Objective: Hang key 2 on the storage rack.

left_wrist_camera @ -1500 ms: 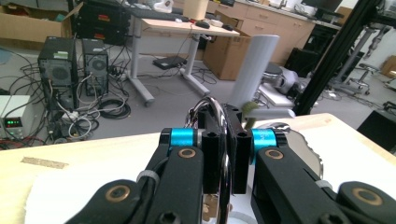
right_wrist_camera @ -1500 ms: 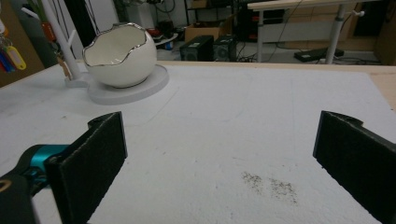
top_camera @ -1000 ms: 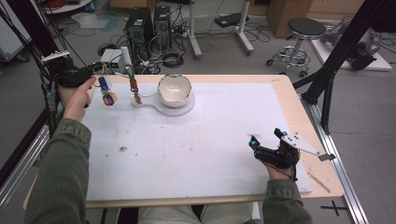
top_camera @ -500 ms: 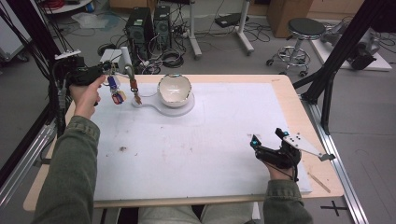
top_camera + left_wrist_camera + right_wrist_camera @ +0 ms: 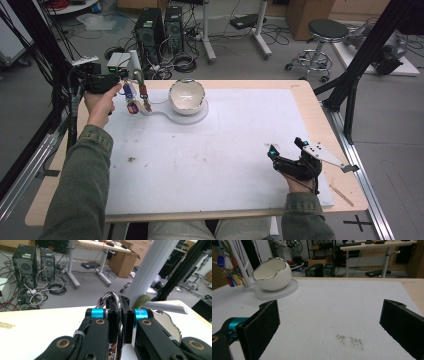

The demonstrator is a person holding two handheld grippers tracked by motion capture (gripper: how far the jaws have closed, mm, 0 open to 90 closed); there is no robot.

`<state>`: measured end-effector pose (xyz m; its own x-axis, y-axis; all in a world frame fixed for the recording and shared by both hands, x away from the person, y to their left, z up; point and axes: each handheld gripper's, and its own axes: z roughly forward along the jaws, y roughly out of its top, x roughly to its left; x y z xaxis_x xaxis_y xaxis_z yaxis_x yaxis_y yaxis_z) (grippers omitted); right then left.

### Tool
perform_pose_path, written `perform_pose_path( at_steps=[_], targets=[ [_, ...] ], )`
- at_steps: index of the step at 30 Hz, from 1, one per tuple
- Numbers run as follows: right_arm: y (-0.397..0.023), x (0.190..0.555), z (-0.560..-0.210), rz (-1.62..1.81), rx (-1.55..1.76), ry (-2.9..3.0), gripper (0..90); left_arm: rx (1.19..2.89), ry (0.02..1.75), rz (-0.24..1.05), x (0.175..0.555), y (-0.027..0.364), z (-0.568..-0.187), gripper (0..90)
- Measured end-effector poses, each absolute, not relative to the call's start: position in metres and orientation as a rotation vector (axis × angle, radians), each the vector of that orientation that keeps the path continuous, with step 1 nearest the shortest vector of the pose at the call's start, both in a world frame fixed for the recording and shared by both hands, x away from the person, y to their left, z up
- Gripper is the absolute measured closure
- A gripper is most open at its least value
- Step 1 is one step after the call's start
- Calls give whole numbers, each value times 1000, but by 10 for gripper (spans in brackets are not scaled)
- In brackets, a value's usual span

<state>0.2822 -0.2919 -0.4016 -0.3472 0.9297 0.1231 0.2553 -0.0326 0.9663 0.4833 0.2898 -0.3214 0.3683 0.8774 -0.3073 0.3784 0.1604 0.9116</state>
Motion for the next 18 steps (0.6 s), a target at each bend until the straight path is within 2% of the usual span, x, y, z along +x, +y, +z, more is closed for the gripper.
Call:
perform_pose_path(
  at_steps=[13, 15, 16, 18],
  targets=[
    [-295, 283, -403, 1416, 1277, 1618, 20, 1484, 1241, 485, 490, 279, -335, 860],
    [-295, 283, -404, 1409, 1278, 1617, 19, 1496, 1264, 505, 490, 278, -336, 787],
    [-295, 283, -404, 1409, 1276, 1615, 19, 1489, 1275, 512, 489, 279, -338, 711],
    [-295, 283, -404, 1406, 1278, 1614, 19, 1473, 1279, 503, 488, 281, -341, 652]
  ],
)
